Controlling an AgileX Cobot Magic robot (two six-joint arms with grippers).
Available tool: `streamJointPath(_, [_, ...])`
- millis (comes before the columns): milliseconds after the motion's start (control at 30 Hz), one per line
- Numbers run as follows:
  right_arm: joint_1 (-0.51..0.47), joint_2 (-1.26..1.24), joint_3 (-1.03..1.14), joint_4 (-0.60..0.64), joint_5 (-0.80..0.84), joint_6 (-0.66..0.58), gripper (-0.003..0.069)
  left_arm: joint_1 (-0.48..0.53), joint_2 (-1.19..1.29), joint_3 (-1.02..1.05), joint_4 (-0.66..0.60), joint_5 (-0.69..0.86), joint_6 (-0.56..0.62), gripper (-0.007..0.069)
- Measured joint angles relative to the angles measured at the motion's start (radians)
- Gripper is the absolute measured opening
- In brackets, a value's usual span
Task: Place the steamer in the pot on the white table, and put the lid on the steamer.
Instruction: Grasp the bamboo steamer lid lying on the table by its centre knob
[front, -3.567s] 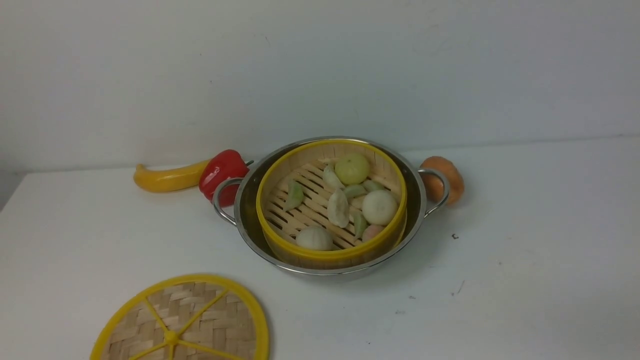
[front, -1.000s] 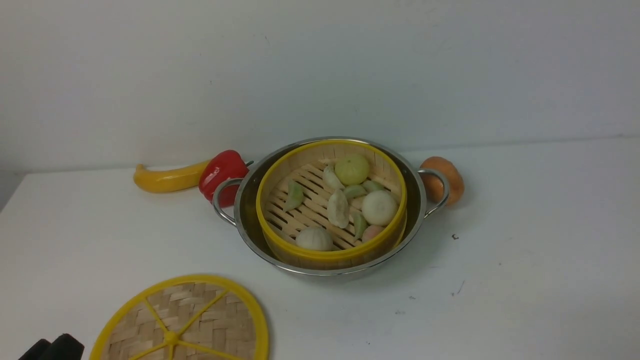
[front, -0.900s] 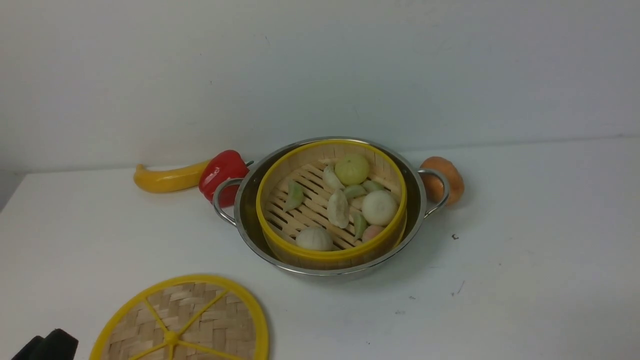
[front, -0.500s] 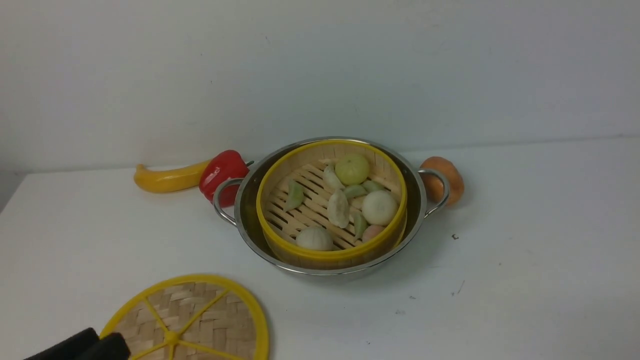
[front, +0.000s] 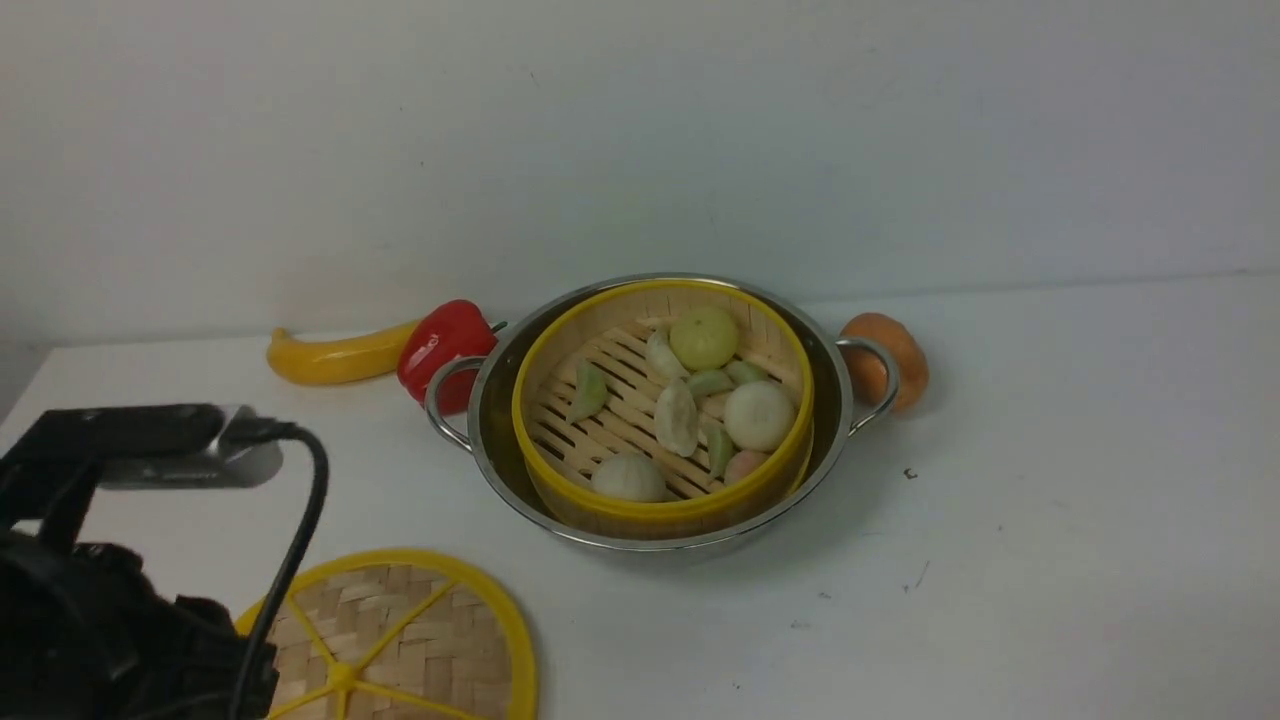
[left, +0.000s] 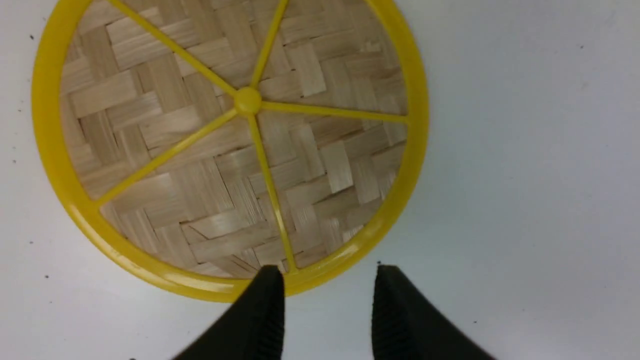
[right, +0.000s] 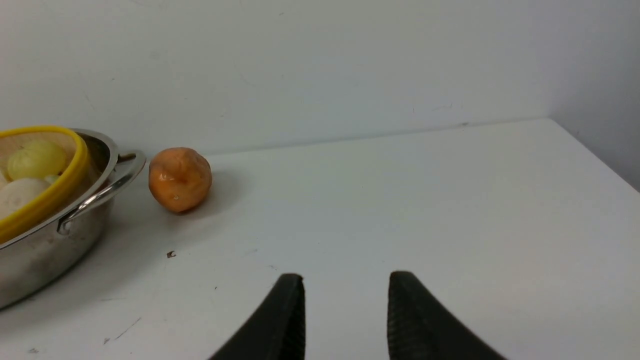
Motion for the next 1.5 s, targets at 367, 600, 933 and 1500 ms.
streamJointPath(367, [0.000, 0.000, 0.000, 0.000, 0.000, 0.000, 0.0249, 0.000, 0.347, -0.068, 0.051, -0.054, 0.120, 0.0312])
streamJointPath(600, [0.000, 0.000, 0.000, 0.000, -0.001, 0.000, 0.0249, 0.000, 0.389, -0.070, 0.019, -0.209, 0.198, 0.0335])
streamJointPath(933, [0.000, 0.000, 0.000, 0.000, -0.001, 0.000, 0.0249, -0.005, 0.469, -0.070, -0.003, -0.246, 0.288, 0.0335])
streamJointPath(1500, [0.000, 0.000, 0.000, -0.001, -0.002, 0.000, 0.0249, -0.092, 0.567, -0.074, 0.115, -0.299, 0.156, 0.0335])
